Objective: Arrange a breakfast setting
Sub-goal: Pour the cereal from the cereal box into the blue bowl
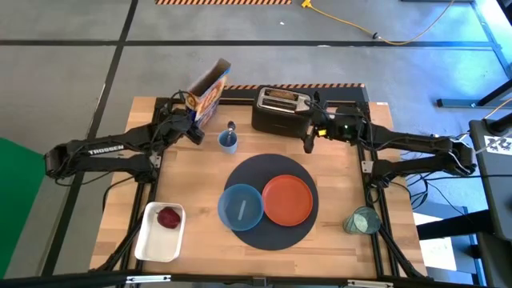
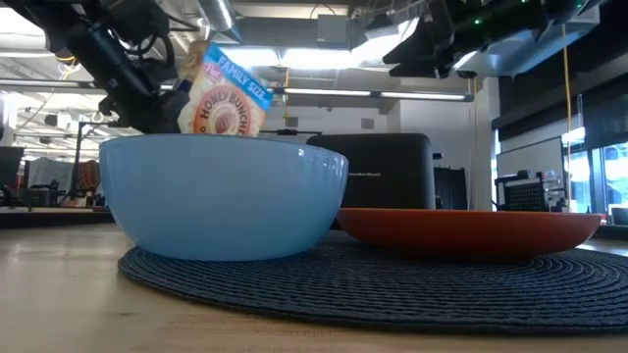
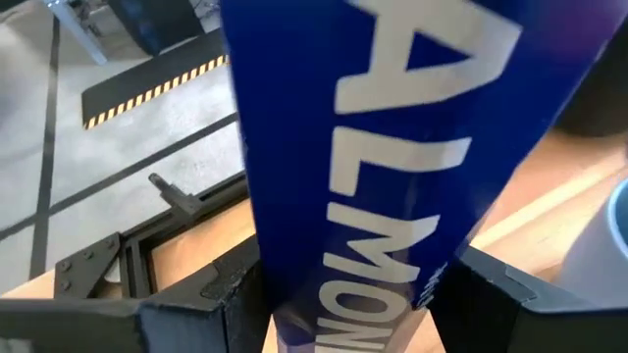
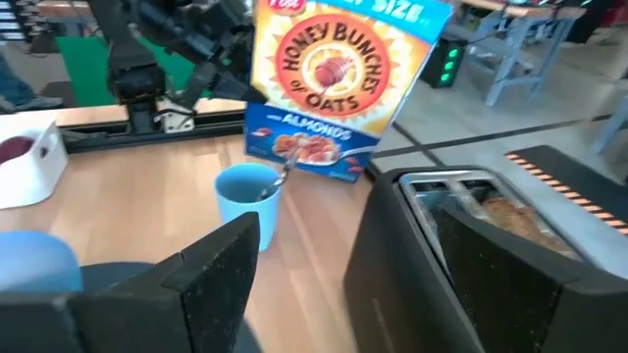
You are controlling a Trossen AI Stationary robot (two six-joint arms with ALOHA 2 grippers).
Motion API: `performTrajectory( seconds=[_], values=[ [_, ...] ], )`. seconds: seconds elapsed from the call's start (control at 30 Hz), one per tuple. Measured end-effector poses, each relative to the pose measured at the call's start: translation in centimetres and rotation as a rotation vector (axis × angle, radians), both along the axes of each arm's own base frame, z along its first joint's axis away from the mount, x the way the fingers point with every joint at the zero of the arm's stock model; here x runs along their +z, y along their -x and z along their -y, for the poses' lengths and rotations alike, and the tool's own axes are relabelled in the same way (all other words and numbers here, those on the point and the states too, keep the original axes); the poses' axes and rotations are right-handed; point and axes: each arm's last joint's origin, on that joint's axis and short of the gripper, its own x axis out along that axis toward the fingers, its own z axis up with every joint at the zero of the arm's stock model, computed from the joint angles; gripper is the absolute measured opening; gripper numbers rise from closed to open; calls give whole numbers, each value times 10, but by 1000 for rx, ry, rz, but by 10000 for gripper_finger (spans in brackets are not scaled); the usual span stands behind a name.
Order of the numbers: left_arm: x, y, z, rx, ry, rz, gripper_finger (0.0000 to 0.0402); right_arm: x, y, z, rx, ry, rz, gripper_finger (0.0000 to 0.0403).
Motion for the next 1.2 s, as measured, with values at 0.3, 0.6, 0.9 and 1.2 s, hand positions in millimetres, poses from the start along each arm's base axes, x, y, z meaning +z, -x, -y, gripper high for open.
performTrajectory(
  seconds=[0.3,0.6,0.9,1.2],
  values=[
    [-4,-4,-12,34,9,5,234,-4,-4,1,7,-11,-17,303],
    [-3,-2,-20,80,-4,31,163,-4,-4,1,7,-10,-15,303],
    [1,-2,-15,57,-18,50,143,-4,-4,1,4,-22,-11,303],
    [25,10,6,-78,-120,131,143,-4,-4,1,0,-36,-5,303]
  ],
)
